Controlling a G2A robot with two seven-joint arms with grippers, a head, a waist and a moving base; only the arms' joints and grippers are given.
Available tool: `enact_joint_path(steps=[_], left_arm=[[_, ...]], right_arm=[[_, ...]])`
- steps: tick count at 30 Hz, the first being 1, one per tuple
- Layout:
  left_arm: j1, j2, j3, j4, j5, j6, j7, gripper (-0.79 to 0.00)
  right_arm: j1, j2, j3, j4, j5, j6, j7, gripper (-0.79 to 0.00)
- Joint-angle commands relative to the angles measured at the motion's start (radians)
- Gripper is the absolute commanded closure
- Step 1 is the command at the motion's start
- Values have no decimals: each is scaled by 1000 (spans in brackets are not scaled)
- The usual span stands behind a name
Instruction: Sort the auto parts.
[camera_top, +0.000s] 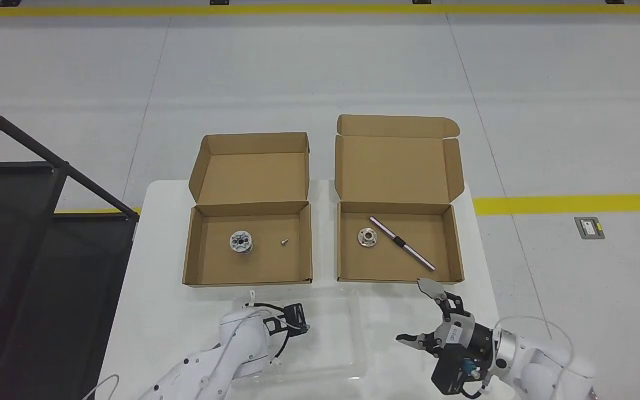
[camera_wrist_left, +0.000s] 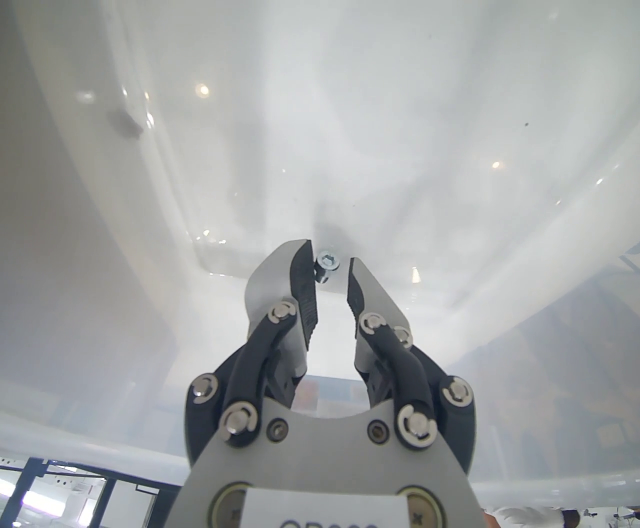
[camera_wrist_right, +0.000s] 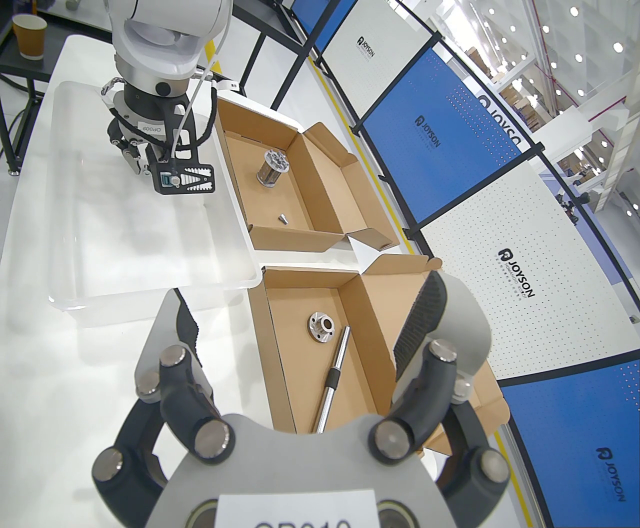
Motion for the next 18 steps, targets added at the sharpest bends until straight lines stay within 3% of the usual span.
enact_joint_path(steps=[1,10,18], left_arm=[[0,-1,-4,-2,0,0,1,0],[22,2,-46,-44,-9,-7,50,0],[102,35,-167,-166,-60,-55,150,0]], right_arm=[[0,0,0,0,0,0,0,-785],[0,0,0,0,0,0,0,-785],[0,0,0,0,0,0,0,-785]])
